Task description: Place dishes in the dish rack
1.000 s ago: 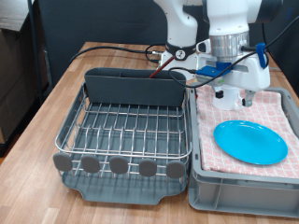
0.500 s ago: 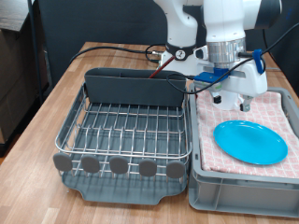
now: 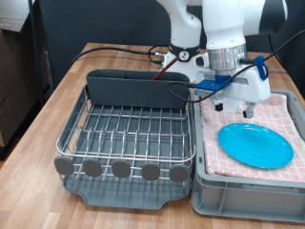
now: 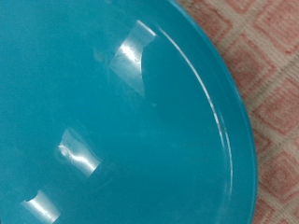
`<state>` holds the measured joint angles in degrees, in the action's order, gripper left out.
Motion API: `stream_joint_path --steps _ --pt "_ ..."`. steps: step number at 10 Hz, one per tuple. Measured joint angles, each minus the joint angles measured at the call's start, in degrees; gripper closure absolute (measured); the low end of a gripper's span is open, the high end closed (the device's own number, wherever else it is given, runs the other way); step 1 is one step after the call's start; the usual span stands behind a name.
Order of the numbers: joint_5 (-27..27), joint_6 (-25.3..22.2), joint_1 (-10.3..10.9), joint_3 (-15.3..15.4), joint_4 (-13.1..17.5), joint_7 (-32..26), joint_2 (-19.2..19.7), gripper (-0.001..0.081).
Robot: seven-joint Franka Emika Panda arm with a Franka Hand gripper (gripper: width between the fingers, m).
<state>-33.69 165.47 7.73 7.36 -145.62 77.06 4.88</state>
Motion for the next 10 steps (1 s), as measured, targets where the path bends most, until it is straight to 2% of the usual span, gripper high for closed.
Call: stream_joint_path --steps 4,10 --pt "-4.37 3.12 -0.03 1.26 0.83 -3.78 2.96 0.0003" --pt "-10.33 4.79 -1.02 3.40 2.70 -9.42 6.35 0.0003"
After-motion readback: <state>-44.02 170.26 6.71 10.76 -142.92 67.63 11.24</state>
